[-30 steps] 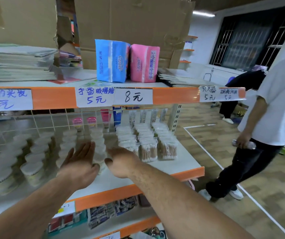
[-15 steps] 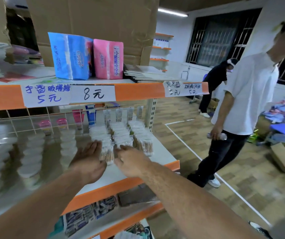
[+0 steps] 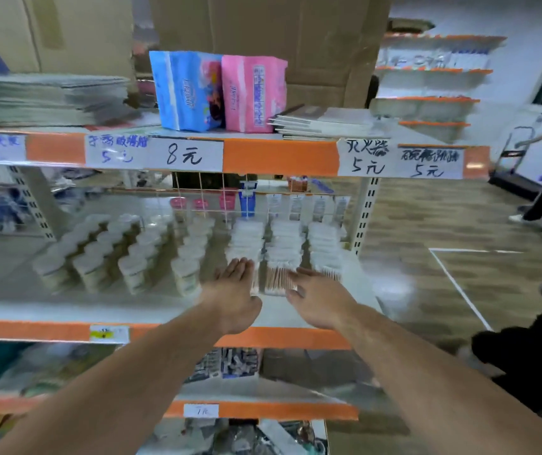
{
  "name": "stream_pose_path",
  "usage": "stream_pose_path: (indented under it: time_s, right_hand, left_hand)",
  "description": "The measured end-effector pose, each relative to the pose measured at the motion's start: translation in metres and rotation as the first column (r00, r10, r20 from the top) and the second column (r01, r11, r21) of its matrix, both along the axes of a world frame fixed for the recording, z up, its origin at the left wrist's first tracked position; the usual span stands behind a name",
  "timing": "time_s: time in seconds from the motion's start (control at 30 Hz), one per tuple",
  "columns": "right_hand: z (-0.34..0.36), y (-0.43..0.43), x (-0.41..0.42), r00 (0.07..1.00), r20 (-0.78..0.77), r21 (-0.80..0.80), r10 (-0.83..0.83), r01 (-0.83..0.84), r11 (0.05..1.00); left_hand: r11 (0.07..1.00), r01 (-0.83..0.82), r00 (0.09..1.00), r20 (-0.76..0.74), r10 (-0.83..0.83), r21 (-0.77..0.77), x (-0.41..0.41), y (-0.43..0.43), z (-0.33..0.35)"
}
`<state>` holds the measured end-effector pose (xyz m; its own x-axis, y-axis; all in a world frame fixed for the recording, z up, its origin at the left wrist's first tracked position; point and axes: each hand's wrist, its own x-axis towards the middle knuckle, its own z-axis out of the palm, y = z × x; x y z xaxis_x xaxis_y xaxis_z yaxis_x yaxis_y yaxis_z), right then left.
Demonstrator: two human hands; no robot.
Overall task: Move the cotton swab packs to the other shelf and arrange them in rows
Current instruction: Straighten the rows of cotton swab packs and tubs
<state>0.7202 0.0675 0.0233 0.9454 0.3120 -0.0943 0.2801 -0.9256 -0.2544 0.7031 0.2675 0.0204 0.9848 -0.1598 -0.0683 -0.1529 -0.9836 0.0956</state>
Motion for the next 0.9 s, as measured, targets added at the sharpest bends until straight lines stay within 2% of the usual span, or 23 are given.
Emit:
stream_pose_path:
  time_s: [0.23, 0.33, 0.53, 0.7, 0.9]
  right_hand:
    - [0.014, 0.011, 0.003, 0.999, -0.011, -0.03, 0.032, -0.032, 0.999]
    - [0.018, 0.03, 0.014, 0.999, -0.002, -0.106, 0.047, -0.047, 0.993]
    - [0.018, 0.069, 0.037, 0.997, 0.027, -0.029, 0.072, -0.071, 0.997]
    - [0.009, 0.094, 0.047, 0.997, -0.055, -0.005, 0.049, -0.05, 0.999]
    - [0.005, 0.105, 0.049, 1.0, 0.006, -0.011, -0.005, 0.005, 1.0]
  left_hand:
    - [0.999, -0.053, 0.997, 0.049, 0.053, -0.003, -0.002, 0.01, 0.008]
    - [0.998, -0.056, 0.993, 0.099, 0.059, -0.029, -0.001, 0.02, 0.012]
    - [0.997, -0.055, 0.983, 0.172, 0.065, -0.059, 0.007, 0.047, 0.003]
    - [0.995, -0.078, 0.984, 0.153, 0.087, -0.066, 0.01, 0.055, 0.01]
    - [0.995, -0.052, 0.988, 0.142, 0.064, -0.087, 0.014, 0.058, 0.011]
